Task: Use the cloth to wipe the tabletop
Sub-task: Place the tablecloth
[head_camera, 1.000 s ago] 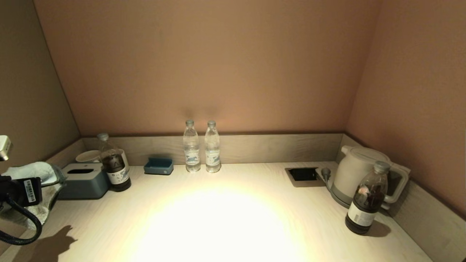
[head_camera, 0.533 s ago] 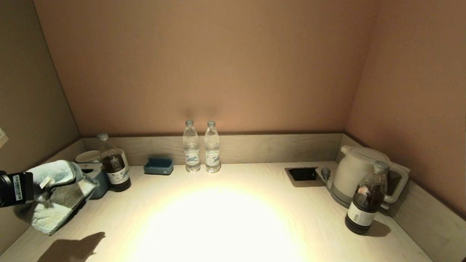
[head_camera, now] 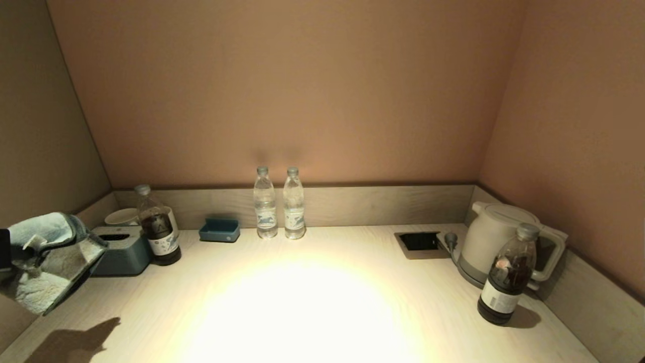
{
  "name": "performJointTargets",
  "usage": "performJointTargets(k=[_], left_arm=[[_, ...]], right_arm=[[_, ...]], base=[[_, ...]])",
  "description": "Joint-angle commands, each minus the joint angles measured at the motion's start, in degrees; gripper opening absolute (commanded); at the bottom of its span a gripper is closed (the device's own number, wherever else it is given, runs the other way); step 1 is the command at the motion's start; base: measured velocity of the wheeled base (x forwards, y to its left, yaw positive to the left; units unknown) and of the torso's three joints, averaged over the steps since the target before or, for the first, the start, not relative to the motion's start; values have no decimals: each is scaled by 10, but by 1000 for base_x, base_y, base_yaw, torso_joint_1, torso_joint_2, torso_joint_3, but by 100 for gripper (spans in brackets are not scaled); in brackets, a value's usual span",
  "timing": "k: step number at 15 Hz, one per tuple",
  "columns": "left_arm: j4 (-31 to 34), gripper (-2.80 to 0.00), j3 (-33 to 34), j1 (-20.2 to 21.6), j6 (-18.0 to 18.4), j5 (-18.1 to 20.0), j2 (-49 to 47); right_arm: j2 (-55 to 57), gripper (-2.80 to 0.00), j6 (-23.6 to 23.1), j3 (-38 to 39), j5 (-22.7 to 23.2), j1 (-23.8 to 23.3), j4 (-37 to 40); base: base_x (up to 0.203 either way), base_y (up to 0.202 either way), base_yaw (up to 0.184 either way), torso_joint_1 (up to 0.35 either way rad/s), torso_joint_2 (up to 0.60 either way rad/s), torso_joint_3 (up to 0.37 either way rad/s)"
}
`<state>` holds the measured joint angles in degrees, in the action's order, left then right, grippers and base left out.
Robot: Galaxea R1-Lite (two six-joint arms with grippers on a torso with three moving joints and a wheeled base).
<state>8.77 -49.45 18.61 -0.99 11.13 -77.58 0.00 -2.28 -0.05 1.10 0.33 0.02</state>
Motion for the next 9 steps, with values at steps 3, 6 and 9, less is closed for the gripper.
performJointTargets(k=[3, 6, 9], left_arm=[[1, -280, 5, 50, 27, 43, -51], [-2, -280, 4, 57, 43, 51, -83], [-6, -280, -5, 62, 89, 51, -112]], right_arm=[[0, -280, 0, 0, 0, 0, 0], [0, -280, 0, 0, 0, 0, 0], [0, -280, -1, 0, 0, 0, 0]], base=[[0, 0, 0, 0, 0, 0], [0, 0, 0, 0, 0, 0], [0, 0, 0, 0, 0, 0]])
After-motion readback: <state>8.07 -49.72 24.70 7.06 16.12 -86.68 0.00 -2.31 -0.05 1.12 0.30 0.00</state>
